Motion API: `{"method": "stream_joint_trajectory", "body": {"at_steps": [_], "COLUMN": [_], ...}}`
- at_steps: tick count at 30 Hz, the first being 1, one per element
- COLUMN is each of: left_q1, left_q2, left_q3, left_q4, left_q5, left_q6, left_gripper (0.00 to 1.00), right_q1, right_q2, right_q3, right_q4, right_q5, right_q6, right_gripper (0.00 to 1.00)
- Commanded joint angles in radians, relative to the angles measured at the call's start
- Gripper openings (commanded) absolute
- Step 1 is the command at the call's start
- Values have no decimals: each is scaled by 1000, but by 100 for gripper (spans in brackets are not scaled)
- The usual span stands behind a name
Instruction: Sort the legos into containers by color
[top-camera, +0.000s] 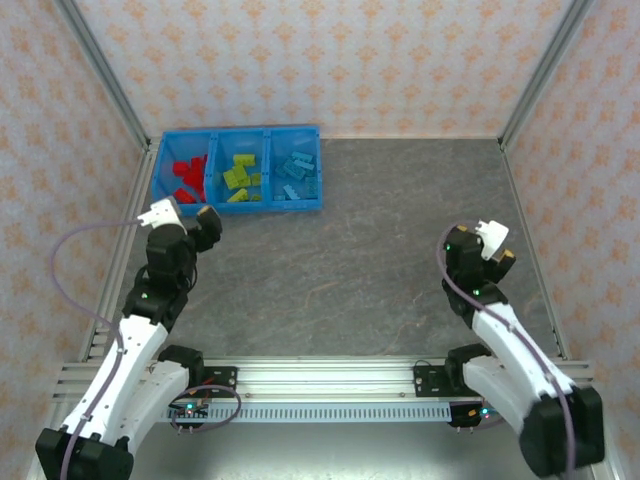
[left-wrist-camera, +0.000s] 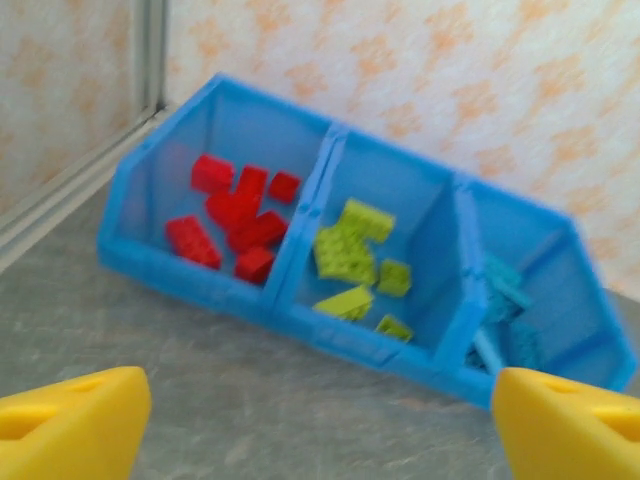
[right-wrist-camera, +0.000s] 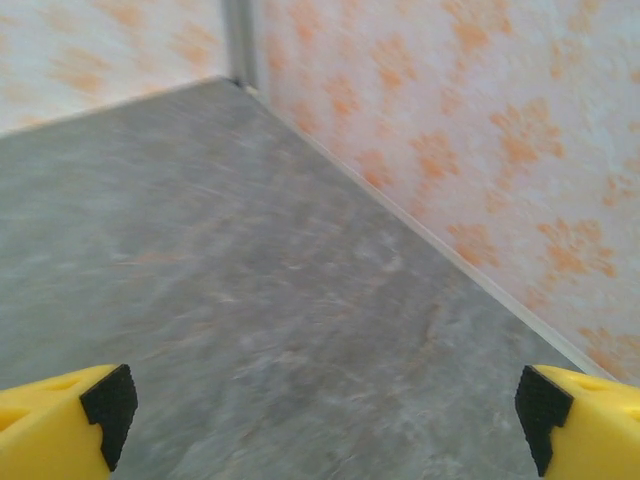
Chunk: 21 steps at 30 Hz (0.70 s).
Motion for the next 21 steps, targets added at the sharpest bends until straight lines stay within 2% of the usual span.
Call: {"method": "stream_joint_trajectory", "body": {"at_steps": [1,3,5,7,8,9,10,12,13,15,17,18,19,21], "left_q1": [-3,-3,6,40,65,99,121,147,157,173,164,164,158,129], "left_q2": [8,21,45,96,131,187,258,397,477,623,801,804,743,787], "left_q3": [-145,-230,-292,-318,-321,-323,-320,-284,-261,-200,-237,-229,-185,-180], "left_q4": [149,276,401,507,551,619,696,790,832,838,1103,1070,887,950], "left_q5": [-69,-96,-99,-53,-8,47,66,90,100,146,170,190,172,131], "left_q6": [194,223,268,274,265,262,265,287,287,284,307,313,312,339], "left_gripper": [100,100,100,100,100,100,100,100,100,100,100,100,100,100], "right_q1": [-96,-104,-105,-111,-113,-113,-111,-113,-111,-113,-112,-111,-111,-111], "right_q2": [205,361,439,585,618,605,624,609,620,613,611,613,612,615], "right_q3": [-37,-39,16,5,0,-24,-31,-20,-28,-19,-22,-25,-25,-22], "right_q4": [341,512,538,736,778,773,823,777,809,781,785,793,794,791], "right_q5": [-127,-158,-246,-334,-402,-469,-444,-434,-431,-434,-434,-435,-435,-435], "right_q6": [-39,-71,-87,-136,-165,-196,-192,-180,-184,-180,-182,-184,-186,-183], "right_gripper": [99,99,99,100,100,99,99,99,99,99,99,99,99,99]}}
